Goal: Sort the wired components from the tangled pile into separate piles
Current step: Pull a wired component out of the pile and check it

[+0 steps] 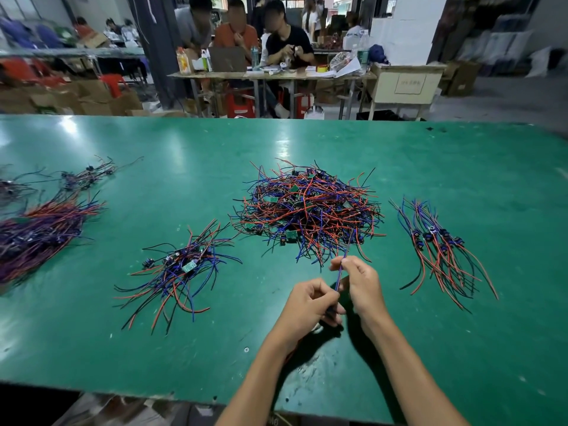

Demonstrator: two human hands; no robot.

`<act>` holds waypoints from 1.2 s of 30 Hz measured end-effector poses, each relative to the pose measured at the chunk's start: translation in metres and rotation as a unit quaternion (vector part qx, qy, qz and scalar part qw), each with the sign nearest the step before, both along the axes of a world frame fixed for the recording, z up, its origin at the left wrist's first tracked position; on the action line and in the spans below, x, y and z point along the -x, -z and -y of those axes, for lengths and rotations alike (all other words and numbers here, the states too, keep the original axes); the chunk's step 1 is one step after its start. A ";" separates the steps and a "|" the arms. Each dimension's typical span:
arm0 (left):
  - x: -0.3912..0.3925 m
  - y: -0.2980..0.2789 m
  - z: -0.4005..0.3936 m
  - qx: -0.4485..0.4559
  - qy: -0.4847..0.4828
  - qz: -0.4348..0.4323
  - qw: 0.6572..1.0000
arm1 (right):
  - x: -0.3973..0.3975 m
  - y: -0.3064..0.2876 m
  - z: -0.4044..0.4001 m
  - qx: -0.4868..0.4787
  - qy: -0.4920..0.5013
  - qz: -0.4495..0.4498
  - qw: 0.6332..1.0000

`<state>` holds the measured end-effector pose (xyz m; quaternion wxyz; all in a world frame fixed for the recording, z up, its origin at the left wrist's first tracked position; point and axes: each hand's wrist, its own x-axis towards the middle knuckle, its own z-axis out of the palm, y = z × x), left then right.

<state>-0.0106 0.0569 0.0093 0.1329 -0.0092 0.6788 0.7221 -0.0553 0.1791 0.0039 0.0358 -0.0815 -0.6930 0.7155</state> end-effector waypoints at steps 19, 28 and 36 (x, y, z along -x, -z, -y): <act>0.005 -0.021 0.009 -0.106 -0.045 0.059 0.992 | -0.001 0.001 -0.011 0.028 -0.031 -0.002 0.999; 0.014 -0.031 0.008 -0.184 -0.238 0.142 0.943 | -0.034 0.001 -0.005 -0.011 -0.103 -0.118 0.988; -0.004 -0.020 -0.007 -0.244 -0.208 0.148 0.935 | -0.029 -0.001 -0.006 0.083 -0.042 -0.045 0.995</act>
